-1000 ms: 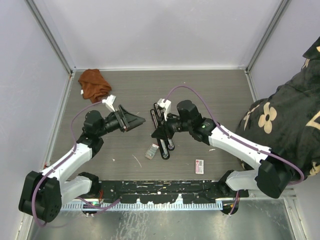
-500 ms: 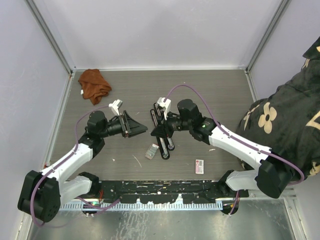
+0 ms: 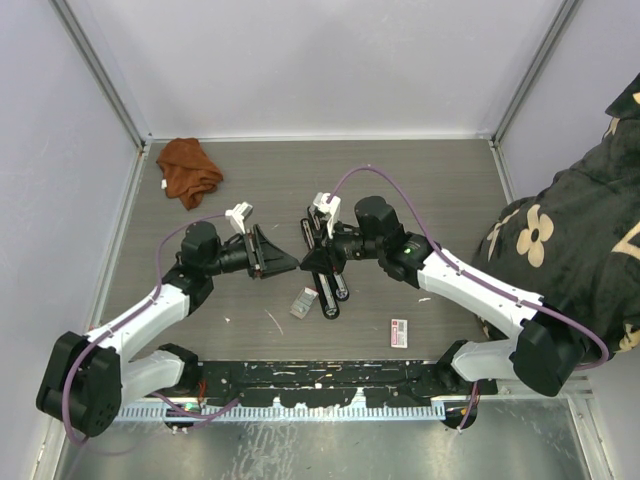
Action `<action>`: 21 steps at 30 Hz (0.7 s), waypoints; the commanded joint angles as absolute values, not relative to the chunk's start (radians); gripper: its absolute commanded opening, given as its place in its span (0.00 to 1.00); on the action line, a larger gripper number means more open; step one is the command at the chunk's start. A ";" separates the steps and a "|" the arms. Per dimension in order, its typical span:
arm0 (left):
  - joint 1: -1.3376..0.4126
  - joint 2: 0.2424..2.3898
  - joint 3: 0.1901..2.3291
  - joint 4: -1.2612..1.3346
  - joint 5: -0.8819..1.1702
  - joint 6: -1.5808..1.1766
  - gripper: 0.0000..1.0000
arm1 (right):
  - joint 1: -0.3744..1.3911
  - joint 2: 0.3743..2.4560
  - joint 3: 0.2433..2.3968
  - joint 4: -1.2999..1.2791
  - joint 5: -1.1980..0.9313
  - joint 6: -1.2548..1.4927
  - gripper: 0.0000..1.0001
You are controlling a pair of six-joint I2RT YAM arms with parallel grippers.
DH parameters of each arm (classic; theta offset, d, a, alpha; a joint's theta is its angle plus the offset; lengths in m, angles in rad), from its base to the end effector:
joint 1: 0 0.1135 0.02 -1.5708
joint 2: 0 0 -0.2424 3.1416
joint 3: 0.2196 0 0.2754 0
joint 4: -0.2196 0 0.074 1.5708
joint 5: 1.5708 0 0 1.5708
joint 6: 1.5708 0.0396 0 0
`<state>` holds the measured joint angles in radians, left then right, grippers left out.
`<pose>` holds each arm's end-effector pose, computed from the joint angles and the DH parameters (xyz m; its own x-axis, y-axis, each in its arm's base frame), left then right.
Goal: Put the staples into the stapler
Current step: Pick up the stapler.
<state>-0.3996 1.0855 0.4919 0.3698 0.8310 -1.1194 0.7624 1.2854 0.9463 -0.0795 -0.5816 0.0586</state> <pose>0.2295 -0.1287 0.2049 -0.9222 -0.2690 -0.2778 0.2199 0.2264 -0.9489 0.2186 0.2388 0.2697 -0.3485 -0.2652 -0.8990 -0.9213 0.2736 0.2764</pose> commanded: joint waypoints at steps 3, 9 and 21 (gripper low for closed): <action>-0.409 1.093 0.527 0.455 0.846 -1.151 0.40 | 0.775 1.285 0.997 -0.029 -0.610 0.045 0.25; -0.417 1.106 0.533 0.469 0.845 -1.159 0.36 | 0.782 1.293 1.002 -0.040 -0.614 0.041 0.26; -0.420 1.112 0.504 0.541 0.835 -1.211 0.25 | 0.788 1.294 1.008 -0.049 -0.586 0.035 0.25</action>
<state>-0.4149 1.1114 0.4919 0.4641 0.8227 -1.1927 0.7837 1.3033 0.9581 -0.0906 -0.5907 0.0528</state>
